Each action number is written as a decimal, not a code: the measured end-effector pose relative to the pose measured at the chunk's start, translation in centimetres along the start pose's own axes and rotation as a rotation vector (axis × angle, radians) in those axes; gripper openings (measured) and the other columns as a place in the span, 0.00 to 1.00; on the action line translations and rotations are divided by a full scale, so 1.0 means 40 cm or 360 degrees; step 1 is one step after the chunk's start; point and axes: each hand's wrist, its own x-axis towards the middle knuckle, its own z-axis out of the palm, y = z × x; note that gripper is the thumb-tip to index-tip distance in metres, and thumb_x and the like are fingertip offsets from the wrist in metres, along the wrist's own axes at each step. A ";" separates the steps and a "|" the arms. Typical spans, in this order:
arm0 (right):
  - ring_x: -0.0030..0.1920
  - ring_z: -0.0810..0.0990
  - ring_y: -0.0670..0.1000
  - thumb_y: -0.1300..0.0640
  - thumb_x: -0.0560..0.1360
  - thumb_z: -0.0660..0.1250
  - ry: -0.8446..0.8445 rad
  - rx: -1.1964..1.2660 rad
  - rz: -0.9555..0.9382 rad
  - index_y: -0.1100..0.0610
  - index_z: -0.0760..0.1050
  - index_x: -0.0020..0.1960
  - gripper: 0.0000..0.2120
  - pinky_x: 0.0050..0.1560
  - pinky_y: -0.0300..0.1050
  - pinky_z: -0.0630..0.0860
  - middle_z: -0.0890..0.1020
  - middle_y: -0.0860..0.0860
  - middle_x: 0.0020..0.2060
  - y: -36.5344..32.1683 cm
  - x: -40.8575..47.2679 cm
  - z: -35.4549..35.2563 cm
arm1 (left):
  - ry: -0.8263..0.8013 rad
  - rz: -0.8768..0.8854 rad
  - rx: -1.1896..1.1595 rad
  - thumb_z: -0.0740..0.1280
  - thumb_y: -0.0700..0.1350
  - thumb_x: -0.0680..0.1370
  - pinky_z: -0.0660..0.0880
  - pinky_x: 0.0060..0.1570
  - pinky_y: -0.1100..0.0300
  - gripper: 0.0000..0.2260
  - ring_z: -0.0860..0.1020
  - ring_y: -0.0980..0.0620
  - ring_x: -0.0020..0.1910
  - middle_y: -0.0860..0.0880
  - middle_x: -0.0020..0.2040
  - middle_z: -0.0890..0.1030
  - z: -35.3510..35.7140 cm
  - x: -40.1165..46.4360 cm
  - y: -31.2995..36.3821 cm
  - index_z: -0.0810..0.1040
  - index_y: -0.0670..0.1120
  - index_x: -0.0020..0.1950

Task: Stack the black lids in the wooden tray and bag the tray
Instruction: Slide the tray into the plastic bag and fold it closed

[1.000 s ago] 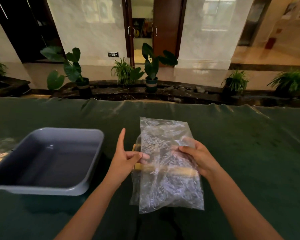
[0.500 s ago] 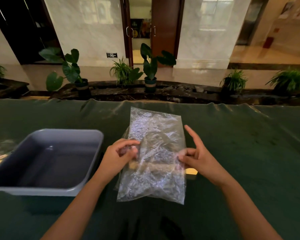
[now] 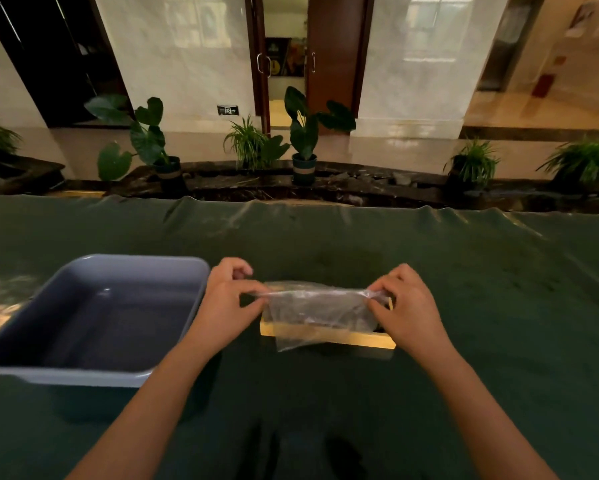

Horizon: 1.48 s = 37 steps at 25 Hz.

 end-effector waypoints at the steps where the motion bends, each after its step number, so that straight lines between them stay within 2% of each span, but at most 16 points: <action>1: 0.46 0.72 0.47 0.59 0.68 0.71 -0.0034 -0.0092 -0.0042 0.57 0.78 0.41 0.03 0.47 0.43 0.74 0.73 0.48 0.44 0.004 -0.003 -0.001 | -0.0025 -0.0005 -0.0050 0.70 0.40 0.73 0.64 0.64 0.57 0.05 0.68 0.56 0.61 0.55 0.58 0.71 -0.005 0.003 0.002 0.83 0.48 0.47; 3: 0.54 0.73 0.49 0.53 0.67 0.70 -0.0309 -0.0279 -0.0144 0.54 0.76 0.44 0.08 0.59 0.48 0.71 0.75 0.48 0.50 0.007 -0.007 -0.002 | -0.0157 -0.0010 -0.0213 0.66 0.39 0.75 0.69 0.60 0.56 0.06 0.75 0.56 0.57 0.53 0.56 0.79 -0.012 0.003 0.017 0.80 0.48 0.47; 5: 0.62 0.72 0.47 0.45 0.66 0.66 -0.0681 -0.0278 -0.0202 0.48 0.73 0.57 0.20 0.68 0.49 0.64 0.75 0.46 0.59 -0.016 -0.005 0.000 | -0.0236 0.0023 -0.0245 0.64 0.40 0.76 0.72 0.48 0.57 0.06 0.78 0.54 0.47 0.51 0.45 0.82 -0.015 0.000 0.048 0.78 0.49 0.46; 7: 0.58 0.76 0.45 0.44 0.68 0.66 -0.0896 -0.0037 -0.0160 0.44 0.69 0.63 0.24 0.60 0.45 0.72 0.77 0.42 0.58 -0.046 0.005 0.010 | -0.0331 0.0108 -0.0184 0.64 0.40 0.76 0.72 0.51 0.55 0.06 0.77 0.53 0.46 0.50 0.45 0.82 -0.007 0.004 0.081 0.78 0.49 0.46; 8: 0.52 0.78 0.43 0.47 0.70 0.67 -0.0902 0.0064 -0.0149 0.44 0.72 0.60 0.19 0.52 0.41 0.75 0.80 0.40 0.51 -0.057 0.008 0.021 | -0.0337 0.0135 -0.0166 0.64 0.40 0.76 0.70 0.57 0.53 0.06 0.77 0.54 0.48 0.50 0.47 0.82 0.002 0.006 0.091 0.79 0.49 0.48; 10: 0.42 0.77 0.38 0.54 0.72 0.67 -0.0745 0.0199 -0.0027 0.45 0.76 0.50 0.07 0.40 0.34 0.70 0.79 0.38 0.39 -0.063 0.012 0.039 | -0.0118 0.0041 -0.0194 0.66 0.44 0.75 0.62 0.69 0.51 0.13 0.72 0.57 0.60 0.50 0.62 0.77 0.014 0.004 0.091 0.75 0.50 0.60; 12: 0.41 0.77 0.39 0.57 0.73 0.66 -0.0518 0.0470 0.0277 0.45 0.76 0.45 0.06 0.38 0.34 0.71 0.78 0.40 0.38 -0.058 0.009 0.053 | 0.0210 -0.0230 -0.0407 0.71 0.55 0.69 0.54 0.70 0.55 0.34 0.56 0.60 0.70 0.51 0.75 0.59 0.017 -0.012 0.089 0.60 0.57 0.72; 14: 0.42 0.81 0.46 0.58 0.73 0.67 -0.0328 0.0816 0.0528 0.45 0.76 0.41 0.08 0.40 0.41 0.78 0.82 0.44 0.40 -0.057 0.005 0.066 | 0.0249 -0.0428 -0.0681 0.72 0.67 0.58 0.52 0.67 0.55 0.50 0.48 0.60 0.72 0.53 0.78 0.47 0.033 -0.034 0.099 0.44 0.69 0.70; 16: 0.41 0.84 0.50 0.60 0.72 0.68 -0.0231 0.1163 0.0702 0.47 0.78 0.40 0.08 0.42 0.49 0.82 0.85 0.50 0.40 -0.067 0.002 0.081 | 0.0055 -0.0640 -0.0952 0.74 0.69 0.50 0.60 0.67 0.50 0.57 0.54 0.53 0.73 0.52 0.78 0.48 0.066 -0.047 0.101 0.36 0.73 0.66; 19: 0.39 0.86 0.50 0.62 0.70 0.70 -0.0301 0.1644 0.0942 0.50 0.80 0.45 0.08 0.35 0.47 0.82 0.87 0.49 0.39 -0.083 0.000 0.100 | -0.0221 -0.0997 -0.1529 0.79 0.58 0.50 0.76 0.57 0.44 0.63 0.76 0.46 0.60 0.46 0.72 0.67 0.092 -0.045 0.095 0.36 0.69 0.69; 22: 0.42 0.86 0.54 0.62 0.69 0.71 -0.0358 0.1871 0.1170 0.53 0.79 0.50 0.11 0.34 0.49 0.82 0.86 0.51 0.41 -0.073 0.000 0.108 | -0.0060 -0.0988 -0.1752 0.78 0.50 0.55 0.78 0.51 0.39 0.58 0.82 0.45 0.49 0.43 0.58 0.81 0.102 -0.050 0.068 0.39 0.68 0.70; 25: 0.46 0.83 0.57 0.62 0.68 0.70 -0.0317 0.1887 0.1390 0.53 0.73 0.57 0.18 0.37 0.50 0.79 0.82 0.55 0.48 -0.067 -0.005 0.116 | 0.0148 -0.0511 -0.1408 0.73 0.45 0.69 0.81 0.41 0.53 0.46 0.84 0.49 0.40 0.47 0.41 0.85 0.105 -0.071 0.052 0.42 0.73 0.67; 28: 0.48 0.80 0.58 0.63 0.70 0.69 -0.0314 0.1813 0.1440 0.48 0.62 0.60 0.25 0.39 0.51 0.78 0.76 0.55 0.49 -0.069 -0.011 0.127 | 0.0081 -0.0148 -0.1042 0.66 0.42 0.75 0.76 0.36 0.67 0.27 0.81 0.59 0.39 0.48 0.42 0.82 0.087 -0.075 0.043 0.59 0.71 0.58; 31: 0.50 0.79 0.60 0.66 0.73 0.65 -0.0383 0.1836 0.1200 0.46 0.58 0.57 0.23 0.49 0.61 0.78 0.76 0.57 0.49 -0.070 -0.018 0.128 | -0.0103 0.0039 -0.0589 0.62 0.42 0.77 0.72 0.37 0.68 0.17 0.76 0.66 0.40 0.57 0.41 0.75 0.066 -0.068 0.039 0.69 0.67 0.48; 34: 0.50 0.80 0.60 0.66 0.75 0.61 -0.0356 0.1625 0.0707 0.45 0.68 0.48 0.15 0.51 0.62 0.78 0.78 0.59 0.53 -0.078 -0.020 0.116 | -0.0157 0.0136 -0.0688 0.59 0.37 0.78 0.71 0.48 0.73 0.24 0.75 0.66 0.49 0.60 0.51 0.74 0.063 -0.065 0.035 0.72 0.68 0.59; 37: 0.54 0.81 0.51 0.63 0.72 0.68 -0.0664 0.1625 0.0404 0.40 0.75 0.56 0.20 0.47 0.49 0.81 0.78 0.47 0.57 -0.065 -0.026 0.077 | -0.0251 0.0000 -0.0900 0.57 0.48 0.80 0.66 0.55 0.77 0.18 0.71 0.69 0.59 0.61 0.62 0.72 0.053 -0.062 0.026 0.66 0.69 0.65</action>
